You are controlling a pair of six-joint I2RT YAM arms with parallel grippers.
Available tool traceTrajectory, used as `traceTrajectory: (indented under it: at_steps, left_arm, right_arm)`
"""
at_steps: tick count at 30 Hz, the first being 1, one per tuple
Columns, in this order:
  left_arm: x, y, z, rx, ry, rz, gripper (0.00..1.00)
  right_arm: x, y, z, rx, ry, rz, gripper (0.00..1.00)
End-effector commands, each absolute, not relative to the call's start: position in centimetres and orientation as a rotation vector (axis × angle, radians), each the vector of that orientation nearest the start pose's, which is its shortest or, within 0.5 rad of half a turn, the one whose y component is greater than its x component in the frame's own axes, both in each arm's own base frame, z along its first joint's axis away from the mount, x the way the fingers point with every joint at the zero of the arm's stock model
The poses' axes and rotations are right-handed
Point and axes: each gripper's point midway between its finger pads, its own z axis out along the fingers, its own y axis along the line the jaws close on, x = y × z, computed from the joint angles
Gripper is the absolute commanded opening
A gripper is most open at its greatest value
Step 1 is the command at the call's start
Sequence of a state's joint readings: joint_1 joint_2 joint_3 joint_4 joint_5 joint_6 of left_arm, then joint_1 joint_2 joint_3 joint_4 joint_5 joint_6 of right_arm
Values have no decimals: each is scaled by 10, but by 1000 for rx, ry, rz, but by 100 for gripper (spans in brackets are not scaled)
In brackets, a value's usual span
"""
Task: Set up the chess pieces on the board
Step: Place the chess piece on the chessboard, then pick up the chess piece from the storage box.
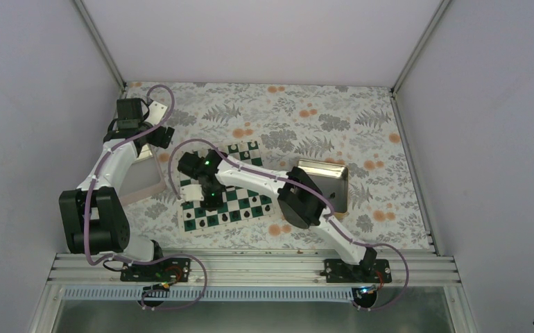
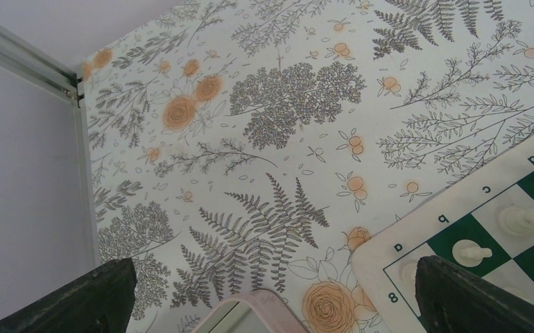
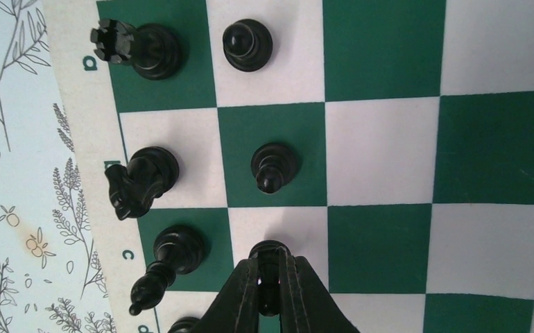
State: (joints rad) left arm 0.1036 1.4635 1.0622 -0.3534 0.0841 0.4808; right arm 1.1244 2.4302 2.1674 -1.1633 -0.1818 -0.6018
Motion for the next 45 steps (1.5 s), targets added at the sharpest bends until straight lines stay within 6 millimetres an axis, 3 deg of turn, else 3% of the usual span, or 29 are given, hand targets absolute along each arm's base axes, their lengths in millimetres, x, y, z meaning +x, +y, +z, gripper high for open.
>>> traceTrajectory:
  at_steps: [1,8,15,18,22,26,30,32,35,38,40,42,45]
  left_arm:
    - [421,25,178,480,2246,184,100]
    - [421,26,177,480,2245,186,100]
    - [420,25,178,480,2246,186,100]
    - [420,26,178,479,2246,187,100]
    - [420,27,178,476,2249,193,100]
    - [421,28,179,473,2248,202,100]
    - [421,29,179,472,2252,207,100]
    - [421,30,179,470,2254,212,100]
    - [421,31,179,466,2254,224,100]
    - [421,32,178,466,2256,230,100]
    - [421,33,176,466,2258,236,100]
    - [421,34,173,467,2264,239,100]
    - [421,34,170,469,2273,243,100]
  right_arm:
    - [186,469,18,-2357,1962,318,7]
    - [187,469,15,-2355,1960,303,9]
    - [194,470,29,-2319,1942,286,31]
    - [197,469,50,-2289,1922,289,33]
    - [221,463,100,-2163,1905,273,34]
    - [249,439,142,-2038,1943,242,33]
    - [280,391,168,-1903,2036,196,31]
    - [297,353,172,-1820,2129,178,30]
    - [314,281,167,-1694,2292,132,30]
    - [309,202,146,-1603,2449,38,29]
    - [308,161,139,-1514,2532,-15,29]
    - [300,132,136,-1431,2598,-11,29]
    - [277,112,117,-1419,2657,4,33]
